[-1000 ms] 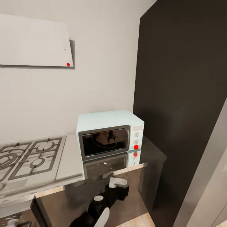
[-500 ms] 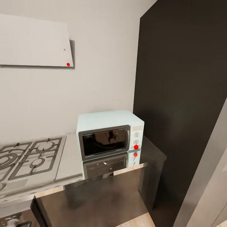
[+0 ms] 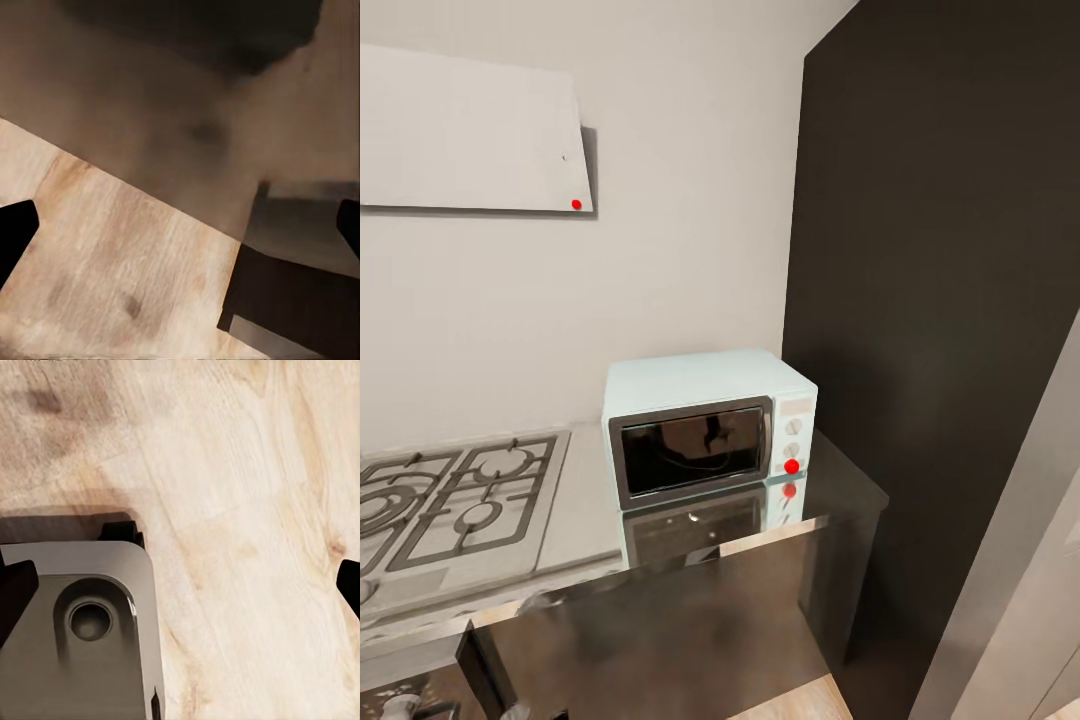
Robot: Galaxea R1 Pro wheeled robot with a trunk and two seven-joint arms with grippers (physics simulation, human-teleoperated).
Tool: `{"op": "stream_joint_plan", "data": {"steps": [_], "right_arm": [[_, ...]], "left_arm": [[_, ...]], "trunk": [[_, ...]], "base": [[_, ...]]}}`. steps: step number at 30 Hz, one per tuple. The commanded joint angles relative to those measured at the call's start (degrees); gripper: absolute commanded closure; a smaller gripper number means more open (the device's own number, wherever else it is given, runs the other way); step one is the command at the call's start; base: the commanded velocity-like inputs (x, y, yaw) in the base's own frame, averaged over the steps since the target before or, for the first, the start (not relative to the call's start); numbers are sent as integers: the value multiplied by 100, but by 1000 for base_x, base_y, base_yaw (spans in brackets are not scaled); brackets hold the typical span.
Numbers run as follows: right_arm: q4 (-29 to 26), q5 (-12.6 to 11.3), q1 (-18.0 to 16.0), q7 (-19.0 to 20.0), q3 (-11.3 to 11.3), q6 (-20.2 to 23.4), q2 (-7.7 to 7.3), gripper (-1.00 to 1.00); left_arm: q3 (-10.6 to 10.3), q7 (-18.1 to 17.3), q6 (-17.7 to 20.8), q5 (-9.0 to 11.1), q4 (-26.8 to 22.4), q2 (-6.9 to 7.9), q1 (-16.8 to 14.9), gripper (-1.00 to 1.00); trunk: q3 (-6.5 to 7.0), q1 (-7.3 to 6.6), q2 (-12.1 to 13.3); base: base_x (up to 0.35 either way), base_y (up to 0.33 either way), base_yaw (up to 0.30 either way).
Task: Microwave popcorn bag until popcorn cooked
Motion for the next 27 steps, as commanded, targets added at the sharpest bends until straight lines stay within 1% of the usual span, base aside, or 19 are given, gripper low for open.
{"op": "stream_joint_plan", "data": {"steps": [1,2,3,4,5,6,7,8,9,10,11,12,13,14,16,20,22,25,27], "right_arm": [[16,29,-8,17,-46,-23,-3,-100],[16,34,-8,-1,-45,-20,-2,-100],[16,50,-8,-64,-46,-13,-2,-100],[16,64,-8,-207,-47,-16,-2,-100],[16,76,-8,-219,-42,-16,-1,-100],[16,125,-8,-223,-40,-16,8,-100],[16,194,-8,-225,-33,-16,15,-100],[16,354,-6,-226,8,-16,38,-100],[19,597,-7,-231,48,-22,65,-100],[21,712,-7,-233,58,-25,72,-100],[25,867,-8,-231,68,-63,75,-100],[25,918,-8,-229,72,-145,76,-100],[25,933,-8,-229,73,-197,71,-100],[25,950,-8,-231,75,-261,59,-100],[25,960,-8,-231,75,-296,69,-100],[32,973,-8,-229,76,-318,75,-100],[33,967,-8,-228,76,-380,56,-100],[33,960,-8,-228,76,-458,51,-100],[40,959,-8,-228,76,-465,60,-100]], "left_arm": [[-113,25,-1,-120,266,10,-5,-100],[-182,59,-3,-396,601,3,-3,-100],[-247,103,-1,-916,801,-8,22,-100],[-296,974,1,-2466,921,-270,47,-100],[-298,1626,-16,-2895,930,-499,66,-100],[-300,1944,-25,-3074,933,-598,112,-100],[-301,2067,-32,-3143,934,-638,157,-100],[-300,2173,-37,-3202,935,-672,227,-100],[-296,2239,-41,-3233,935,-693,298,-100],[-295,2256,-41,-3233,936,-698,348,-100],[-294,2275,-52,-3218,936,-704,474,-100],[-294,2284,-130,-3211,936,-711,532,-100],[-293,2288,-233,-3215,936,-716,555,-100],[-298,2317,-458,-3233,936,-726,587,-100],[-298,2347,-593,-3241,934,-731,603,-100],[-288,2363,-659,-3225,930,-716,609,-100],[-283,2358,-655,-3237,926,-702,610,-100],[-295,2356,-680,-3289,847,-716,610,-100],[-277,2355,-684,-3261,827,-724,610,-100]], "trunk": [[-7,0,-5],[-7,0,-5],[-7,0,-5],[-7,0,-5],[-7,0,-5],[-7,0,-5],[-7,0,-5],[-7,0,-5],[-7,0,-5],[-7,0,-5],[-7,0,-5],[-7,0,-5],[-7,0,-5],[-7,0,-5],[-7,0,-5],[-7,0,-5],[-7,0,-5],[-7,0,-5],[-7,0,-5]], "base": [[0,0,14],[0,0,120],[0,0,211],[0,0,268],[0,0,271],[0,0,273],[0,0,273],[0,0,274],[0,0,274],[0,0,274],[0,0,274],[0,0,274],[0,0,274],[0,0,274],[0,0,274],[0,0,274],[0,0,274],[0,0,274],[0,0,274]]}}
